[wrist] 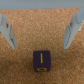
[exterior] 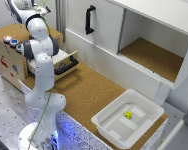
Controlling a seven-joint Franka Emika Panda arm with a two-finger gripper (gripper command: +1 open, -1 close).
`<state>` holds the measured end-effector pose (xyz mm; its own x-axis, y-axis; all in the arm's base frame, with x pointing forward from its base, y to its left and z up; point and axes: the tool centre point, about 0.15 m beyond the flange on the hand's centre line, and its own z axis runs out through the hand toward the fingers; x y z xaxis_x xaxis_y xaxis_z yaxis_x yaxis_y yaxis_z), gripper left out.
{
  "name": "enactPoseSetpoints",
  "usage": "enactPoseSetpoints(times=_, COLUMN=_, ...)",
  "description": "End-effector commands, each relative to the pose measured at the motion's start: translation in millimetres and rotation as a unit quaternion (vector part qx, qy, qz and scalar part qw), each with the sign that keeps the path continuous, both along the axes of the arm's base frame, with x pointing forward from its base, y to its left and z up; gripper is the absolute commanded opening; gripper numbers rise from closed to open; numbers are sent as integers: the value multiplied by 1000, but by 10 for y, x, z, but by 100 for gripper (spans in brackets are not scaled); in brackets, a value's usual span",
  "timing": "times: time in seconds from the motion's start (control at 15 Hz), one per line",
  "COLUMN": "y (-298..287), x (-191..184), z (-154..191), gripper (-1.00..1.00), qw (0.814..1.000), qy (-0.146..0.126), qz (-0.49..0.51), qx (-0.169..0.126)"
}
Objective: Turn on the red led light
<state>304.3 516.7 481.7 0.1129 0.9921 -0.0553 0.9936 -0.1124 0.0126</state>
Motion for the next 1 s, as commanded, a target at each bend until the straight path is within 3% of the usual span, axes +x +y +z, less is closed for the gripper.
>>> enactPoseSetpoints(times=0.0, y=-261, x=197, z=-269, gripper=100, qw=998, qy=47, qz=-10, qx=40)
enactPoseSetpoints(times=0.27, y=-255, x=191, z=-403, gripper=100, qw=997, qy=58, qz=-5, qx=59)
enactPoseSetpoints(times=0.6, y=-190, x=137, z=-569, gripper=100, qw=996, qy=70, qz=-3, qx=51)
enactPoseSetpoints(times=0.67, y=-174, x=95, z=-597, gripper=-100, qw=996, qy=67, qz=-2, qx=50)
enactPoseSetpoints(times=0.8, y=-164, x=0, z=-635, gripper=-100, qw=997, qy=57, qz=-3, qx=54)
enactPoseSetpoints(times=0.93, y=-189, x=-136, z=-660, gripper=-100, qw=997, qy=27, qz=-7, qx=65)
